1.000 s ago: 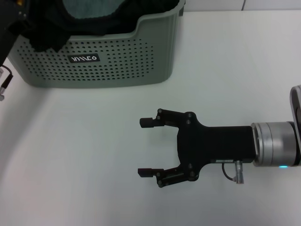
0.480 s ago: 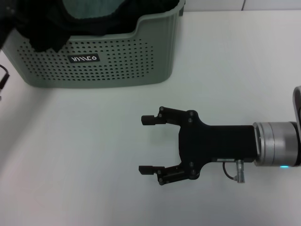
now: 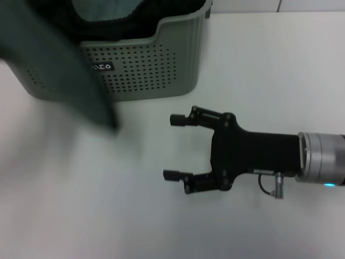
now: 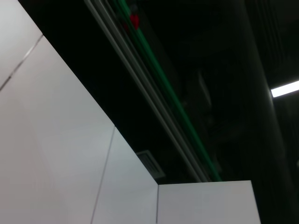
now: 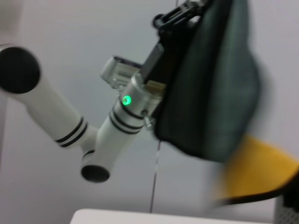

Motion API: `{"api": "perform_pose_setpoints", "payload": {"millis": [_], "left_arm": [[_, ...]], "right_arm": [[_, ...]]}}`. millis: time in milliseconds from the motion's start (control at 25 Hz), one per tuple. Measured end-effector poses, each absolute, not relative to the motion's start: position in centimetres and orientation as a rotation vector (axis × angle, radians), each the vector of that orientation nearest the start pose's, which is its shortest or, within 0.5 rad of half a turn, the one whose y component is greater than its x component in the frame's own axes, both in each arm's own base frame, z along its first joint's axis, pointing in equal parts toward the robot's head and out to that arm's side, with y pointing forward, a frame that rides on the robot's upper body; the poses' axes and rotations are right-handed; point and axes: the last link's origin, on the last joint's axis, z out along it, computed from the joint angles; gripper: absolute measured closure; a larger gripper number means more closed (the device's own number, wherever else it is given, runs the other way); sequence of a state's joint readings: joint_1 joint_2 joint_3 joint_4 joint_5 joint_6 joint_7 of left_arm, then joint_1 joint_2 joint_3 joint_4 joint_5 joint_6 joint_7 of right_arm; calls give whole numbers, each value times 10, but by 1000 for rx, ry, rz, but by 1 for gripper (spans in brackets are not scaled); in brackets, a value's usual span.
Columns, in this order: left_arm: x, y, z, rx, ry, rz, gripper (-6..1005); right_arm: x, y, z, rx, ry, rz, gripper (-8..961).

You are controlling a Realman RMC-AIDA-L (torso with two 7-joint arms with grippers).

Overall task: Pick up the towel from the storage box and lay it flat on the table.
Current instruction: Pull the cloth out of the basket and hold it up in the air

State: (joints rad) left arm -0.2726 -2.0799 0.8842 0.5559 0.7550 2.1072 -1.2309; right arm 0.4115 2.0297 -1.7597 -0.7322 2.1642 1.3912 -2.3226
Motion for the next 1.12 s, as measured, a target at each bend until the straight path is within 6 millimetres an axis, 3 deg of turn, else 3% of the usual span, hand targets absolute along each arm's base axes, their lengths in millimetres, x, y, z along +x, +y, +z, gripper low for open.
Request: {"api": "perform_pose_setpoints", "payload": {"millis": [520, 1120], "left_arm": [[-232, 247, 91, -1958, -129, -1960, 983], [-230, 248, 82, -1970, -130, -1940, 976]], "right_arm": [[155, 290, -62, -2679, -210, 1236, 71], [152, 298, -73, -2737, -184, 1202, 72]]}}
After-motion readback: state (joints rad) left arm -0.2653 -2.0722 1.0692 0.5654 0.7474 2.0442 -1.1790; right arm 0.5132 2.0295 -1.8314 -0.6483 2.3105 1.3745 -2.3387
